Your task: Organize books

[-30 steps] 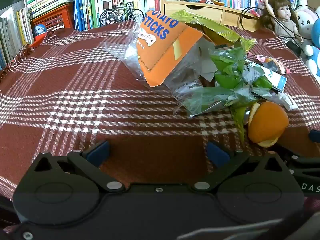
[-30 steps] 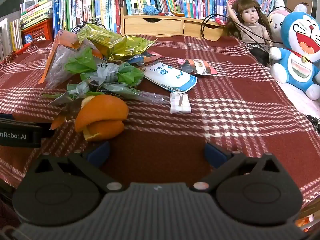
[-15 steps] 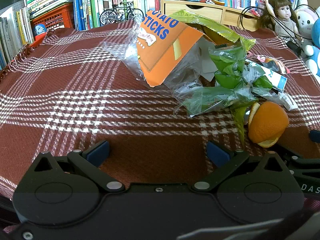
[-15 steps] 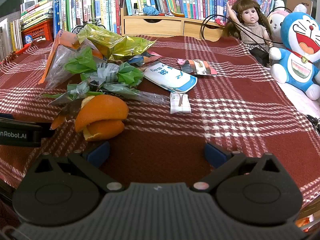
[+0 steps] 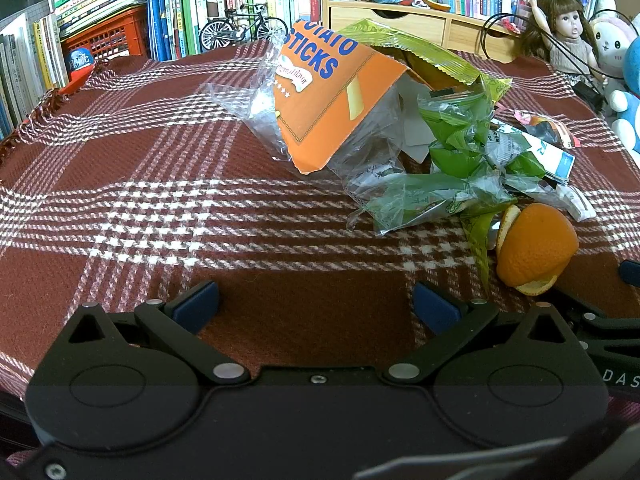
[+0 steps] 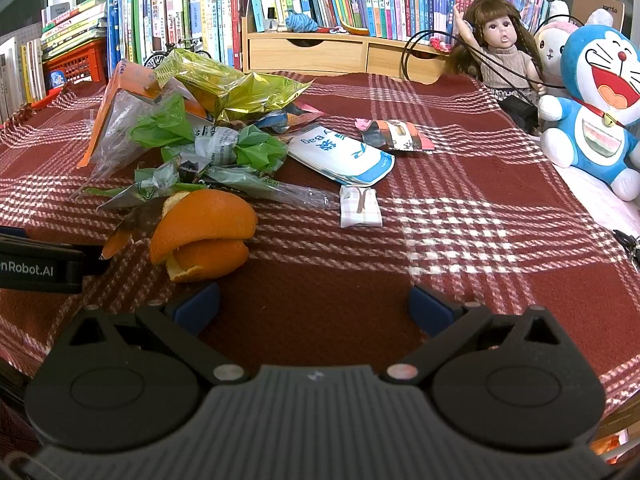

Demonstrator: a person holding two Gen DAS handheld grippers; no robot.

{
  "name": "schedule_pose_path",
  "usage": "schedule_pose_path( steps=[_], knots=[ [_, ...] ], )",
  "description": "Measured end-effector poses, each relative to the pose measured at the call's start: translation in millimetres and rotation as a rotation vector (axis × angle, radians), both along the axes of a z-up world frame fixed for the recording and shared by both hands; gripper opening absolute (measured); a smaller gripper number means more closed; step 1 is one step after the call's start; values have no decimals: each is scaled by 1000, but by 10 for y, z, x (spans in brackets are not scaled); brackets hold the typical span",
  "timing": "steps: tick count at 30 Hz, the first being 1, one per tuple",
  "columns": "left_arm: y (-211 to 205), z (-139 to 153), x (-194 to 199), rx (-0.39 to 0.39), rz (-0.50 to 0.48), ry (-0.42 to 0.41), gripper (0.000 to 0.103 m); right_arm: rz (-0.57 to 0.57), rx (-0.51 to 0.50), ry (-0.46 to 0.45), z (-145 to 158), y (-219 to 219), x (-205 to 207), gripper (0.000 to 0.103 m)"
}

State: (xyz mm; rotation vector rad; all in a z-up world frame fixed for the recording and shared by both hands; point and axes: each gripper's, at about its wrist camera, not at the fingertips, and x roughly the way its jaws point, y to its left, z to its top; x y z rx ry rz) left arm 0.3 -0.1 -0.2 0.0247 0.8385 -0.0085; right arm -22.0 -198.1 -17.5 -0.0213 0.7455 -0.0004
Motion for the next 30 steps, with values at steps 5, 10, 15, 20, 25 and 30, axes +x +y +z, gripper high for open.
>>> schedule_pose_path(
  steps=[5,10,15,20,25,30],
  knots=[
    [0,0,1,0,0,0,103,0,0,-1,1,0,-1,103],
    [0,0,1,0,0,1,103,0,0,-2,3,0,-3,103],
    [0,-1,0,0,0,0,103,0,0,-2,5,-1,-2,103],
    [0,-7,-8,-1,0,-5,103,0,0,-2,5,-3,-6,103],
    [-1,-8,-9,-1,0,-6,103,6,-2,-2,6,-5,-1,103],
    [17,-18,-14,0,-4,-7,103,11,1,-14,5,-14,0,103]
  ],
)
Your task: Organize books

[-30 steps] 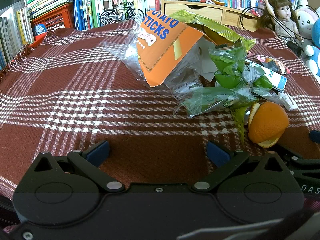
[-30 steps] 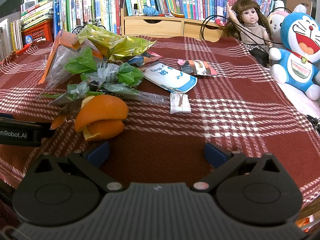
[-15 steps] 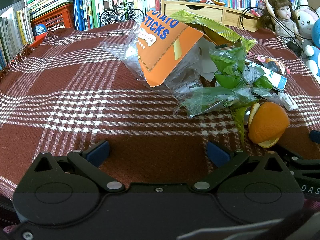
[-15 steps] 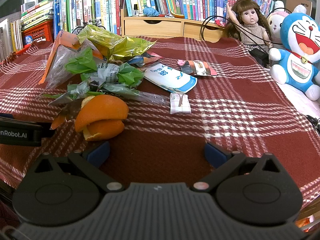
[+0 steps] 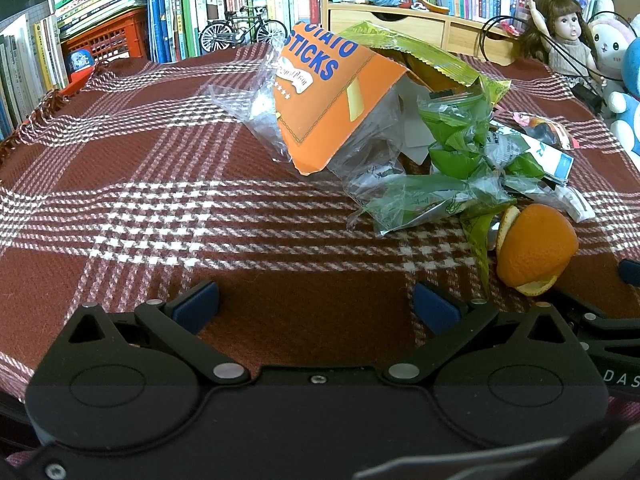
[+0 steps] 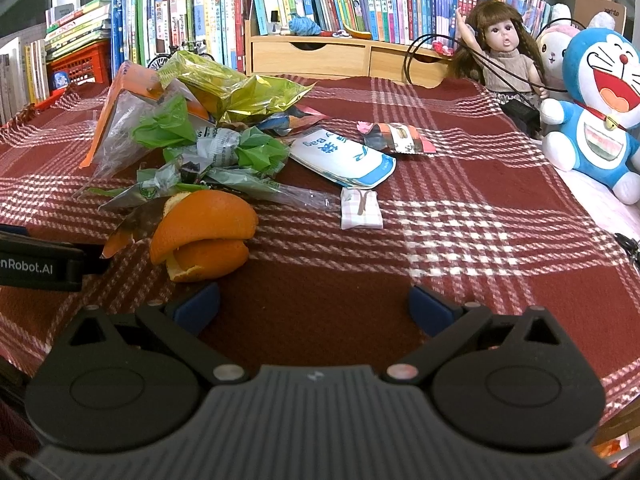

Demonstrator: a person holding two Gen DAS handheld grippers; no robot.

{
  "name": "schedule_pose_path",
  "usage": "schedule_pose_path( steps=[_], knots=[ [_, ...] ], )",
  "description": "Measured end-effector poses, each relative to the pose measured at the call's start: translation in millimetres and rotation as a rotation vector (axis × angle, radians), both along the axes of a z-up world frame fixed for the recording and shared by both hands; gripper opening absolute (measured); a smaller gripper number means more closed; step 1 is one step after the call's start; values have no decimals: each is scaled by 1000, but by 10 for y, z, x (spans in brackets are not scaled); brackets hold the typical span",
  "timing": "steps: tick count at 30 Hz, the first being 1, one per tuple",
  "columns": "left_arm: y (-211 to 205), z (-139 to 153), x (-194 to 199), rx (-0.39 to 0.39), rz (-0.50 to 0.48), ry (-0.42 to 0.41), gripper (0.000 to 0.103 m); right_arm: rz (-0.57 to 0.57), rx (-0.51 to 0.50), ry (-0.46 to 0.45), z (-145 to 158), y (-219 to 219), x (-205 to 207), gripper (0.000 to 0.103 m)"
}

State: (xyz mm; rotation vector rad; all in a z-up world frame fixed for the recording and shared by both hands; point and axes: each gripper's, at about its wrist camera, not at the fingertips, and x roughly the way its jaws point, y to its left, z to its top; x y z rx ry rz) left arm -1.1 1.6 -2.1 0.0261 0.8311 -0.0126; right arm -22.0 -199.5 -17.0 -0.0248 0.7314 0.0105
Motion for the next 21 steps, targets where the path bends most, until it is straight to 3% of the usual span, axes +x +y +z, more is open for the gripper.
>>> schedule_pose_path(
  steps=[14,21],
  knots=[
    [6,15,16,-12,-15,1,103,47,1,-50,9,-28,-84,103],
    [74,125,-36,-58,-55,-50,103,165,35,-166,135,-18,-232,103]
  ],
)
